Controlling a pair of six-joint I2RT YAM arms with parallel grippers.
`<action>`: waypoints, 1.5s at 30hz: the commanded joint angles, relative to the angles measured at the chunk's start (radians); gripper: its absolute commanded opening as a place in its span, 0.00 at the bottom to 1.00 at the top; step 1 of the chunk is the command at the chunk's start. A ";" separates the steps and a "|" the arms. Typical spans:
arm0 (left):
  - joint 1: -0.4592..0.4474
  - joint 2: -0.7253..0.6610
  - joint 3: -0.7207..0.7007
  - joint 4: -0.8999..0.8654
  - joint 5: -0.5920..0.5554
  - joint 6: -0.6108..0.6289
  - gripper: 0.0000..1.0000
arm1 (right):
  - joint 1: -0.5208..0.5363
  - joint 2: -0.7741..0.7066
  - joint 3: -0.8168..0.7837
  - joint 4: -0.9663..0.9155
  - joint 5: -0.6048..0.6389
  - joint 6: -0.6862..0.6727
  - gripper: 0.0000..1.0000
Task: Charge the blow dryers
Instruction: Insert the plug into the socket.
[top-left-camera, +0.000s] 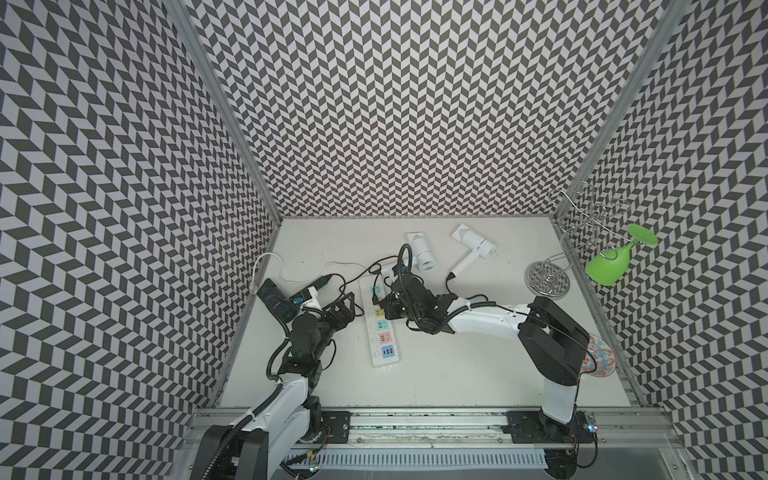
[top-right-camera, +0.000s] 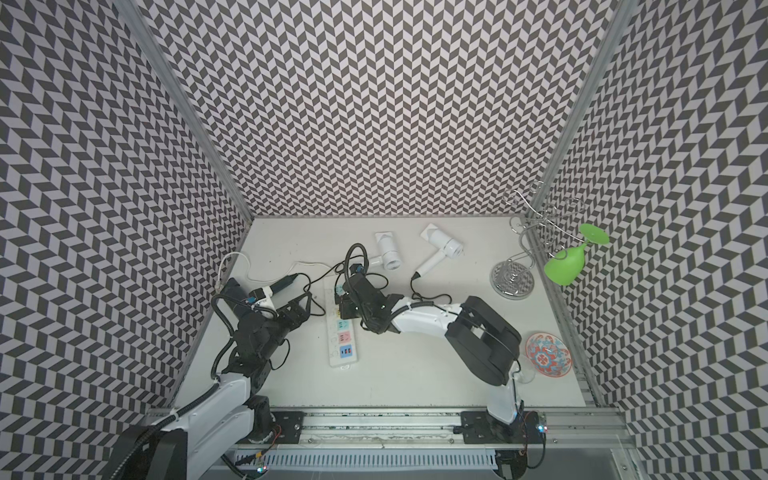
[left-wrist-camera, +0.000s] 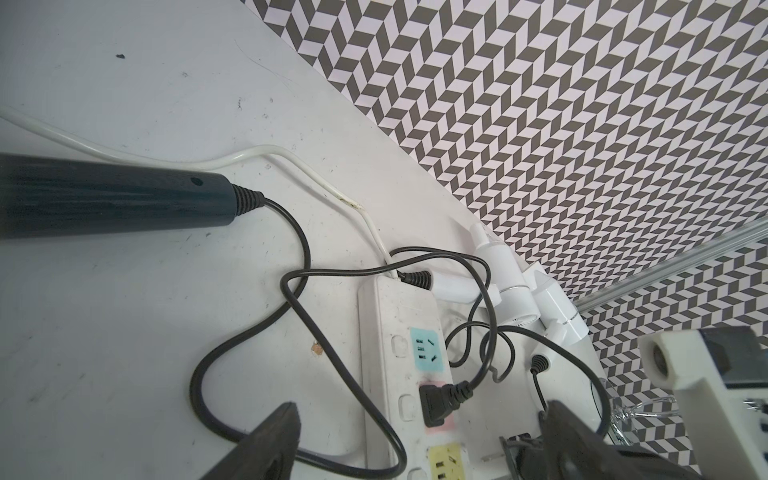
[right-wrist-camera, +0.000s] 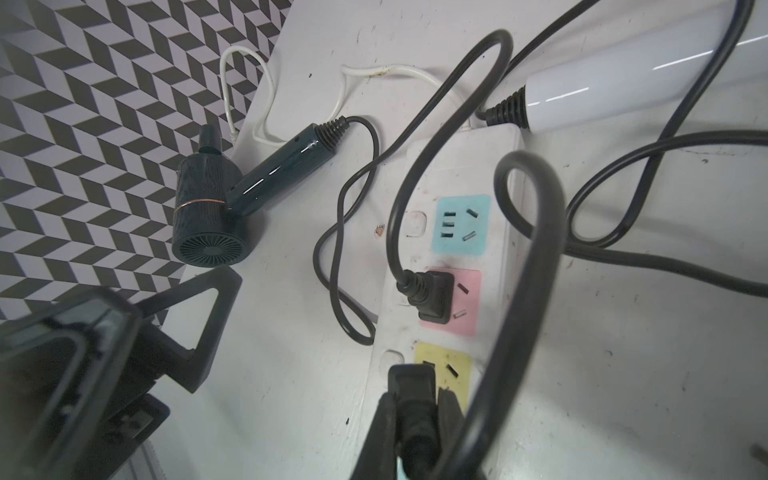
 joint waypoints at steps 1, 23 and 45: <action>0.010 -0.016 -0.013 0.030 0.008 -0.011 0.92 | 0.019 0.025 0.037 -0.018 0.066 0.028 0.00; 0.013 -0.038 -0.011 0.016 0.007 -0.001 0.92 | 0.045 0.105 0.103 -0.064 0.118 0.046 0.00; 0.015 -0.036 -0.010 0.018 0.010 0.001 0.92 | 0.064 0.147 0.136 -0.133 0.156 0.064 0.00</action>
